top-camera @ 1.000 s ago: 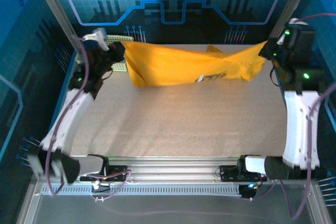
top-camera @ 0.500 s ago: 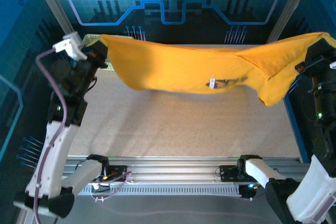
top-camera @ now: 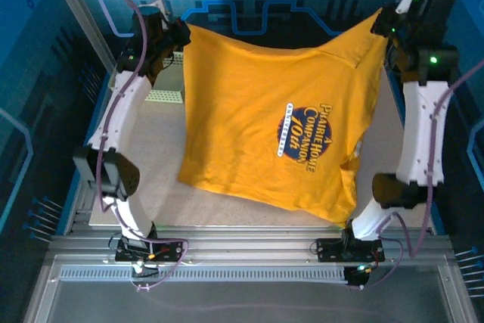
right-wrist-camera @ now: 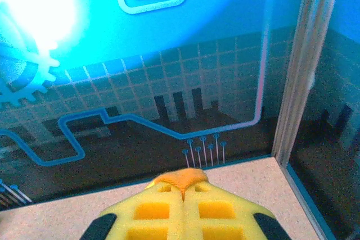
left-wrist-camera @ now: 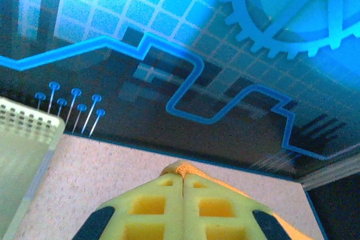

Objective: Fold the inside-out t-shirt

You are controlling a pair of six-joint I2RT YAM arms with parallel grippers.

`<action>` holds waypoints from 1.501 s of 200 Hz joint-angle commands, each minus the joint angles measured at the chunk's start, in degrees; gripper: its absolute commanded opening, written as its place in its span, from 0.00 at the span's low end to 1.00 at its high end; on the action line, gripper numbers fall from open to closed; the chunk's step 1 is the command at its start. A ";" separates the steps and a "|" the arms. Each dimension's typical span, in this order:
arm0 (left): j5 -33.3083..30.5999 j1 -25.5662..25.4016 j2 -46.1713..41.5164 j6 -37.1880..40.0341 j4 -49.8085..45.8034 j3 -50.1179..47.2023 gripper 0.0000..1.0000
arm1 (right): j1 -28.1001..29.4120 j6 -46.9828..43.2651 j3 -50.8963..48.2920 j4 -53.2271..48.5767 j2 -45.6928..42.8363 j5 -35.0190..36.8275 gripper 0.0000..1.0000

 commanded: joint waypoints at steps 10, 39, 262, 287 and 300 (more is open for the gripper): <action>2.98 2.69 7.67 -1.16 -3.03 17.05 0.00 | -2.54 -0.30 19.47 2.65 8.91 -5.09 0.00; 6.88 5.64 11.65 -3.32 -2.05 29.04 0.00 | -6.51 6.00 26.98 8.36 10.34 -12.62 0.00; 9.16 2.18 -54.18 -9.05 24.07 -80.39 0.00 | -10.73 17.98 -74.29 -0.29 -41.07 -18.65 0.00; 3.60 1.70 -66.17 -9.77 11.21 -85.05 0.00 | -12.10 18.59 -78.94 -4.86 -47.41 -16.16 0.00; 1.94 1.69 -70.43 -10.63 6.36 -86.75 0.00 | -12.38 19.72 -80.87 -7.04 -50.21 -14.23 0.00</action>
